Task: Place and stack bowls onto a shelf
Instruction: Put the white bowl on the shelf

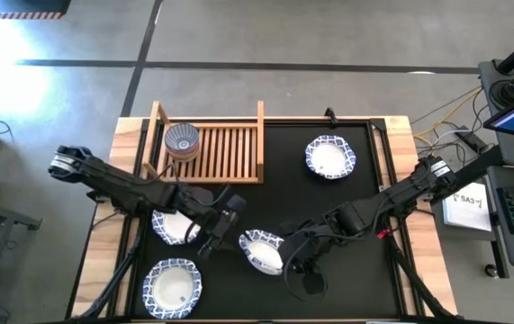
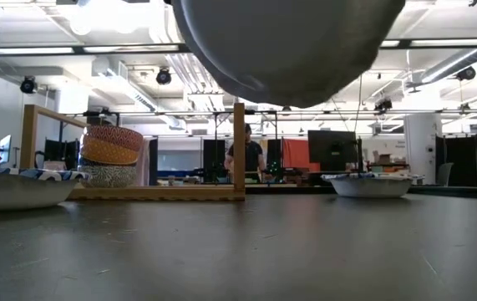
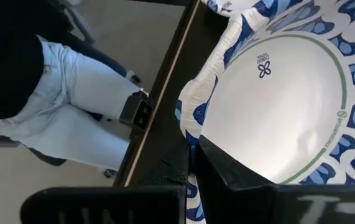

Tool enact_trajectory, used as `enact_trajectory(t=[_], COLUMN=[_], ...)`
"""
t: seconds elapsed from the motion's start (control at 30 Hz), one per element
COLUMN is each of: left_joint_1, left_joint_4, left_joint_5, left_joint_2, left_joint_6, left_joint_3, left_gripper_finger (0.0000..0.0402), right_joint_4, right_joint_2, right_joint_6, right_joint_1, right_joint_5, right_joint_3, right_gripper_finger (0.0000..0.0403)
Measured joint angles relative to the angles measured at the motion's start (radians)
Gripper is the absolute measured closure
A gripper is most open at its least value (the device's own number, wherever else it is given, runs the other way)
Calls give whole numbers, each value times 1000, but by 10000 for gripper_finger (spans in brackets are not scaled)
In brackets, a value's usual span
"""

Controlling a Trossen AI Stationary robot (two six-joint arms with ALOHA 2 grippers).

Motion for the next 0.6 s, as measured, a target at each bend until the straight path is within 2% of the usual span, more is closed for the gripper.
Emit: enact_trajectory(t=[0.2, 0.33, 0.43, 0.6], left_joint_1=[-15, -18, -18, -19], left_joint_4=[46, 91, 110, 110], left_joint_5=[63, 68, 71, 138], left_joint_2=[51, 71, 81, 87], left_joint_6=[-33, -42, -79, -161], left_joint_3=[0, 0, 0, 0], left_gripper_finger=[244, 256, 290, 380], right_joint_4=[14, 16, 13, 13], right_joint_2=[0, 0, 0, 0], right_joint_6=[-63, -93, -123, -146], right_joint_1=[-1, -7, -7, -7], right_joint_5=[0, 0, 1, 1], right_joint_3=[2, 5, 5, 5], right_gripper_finger=[394, 394, 394, 394])
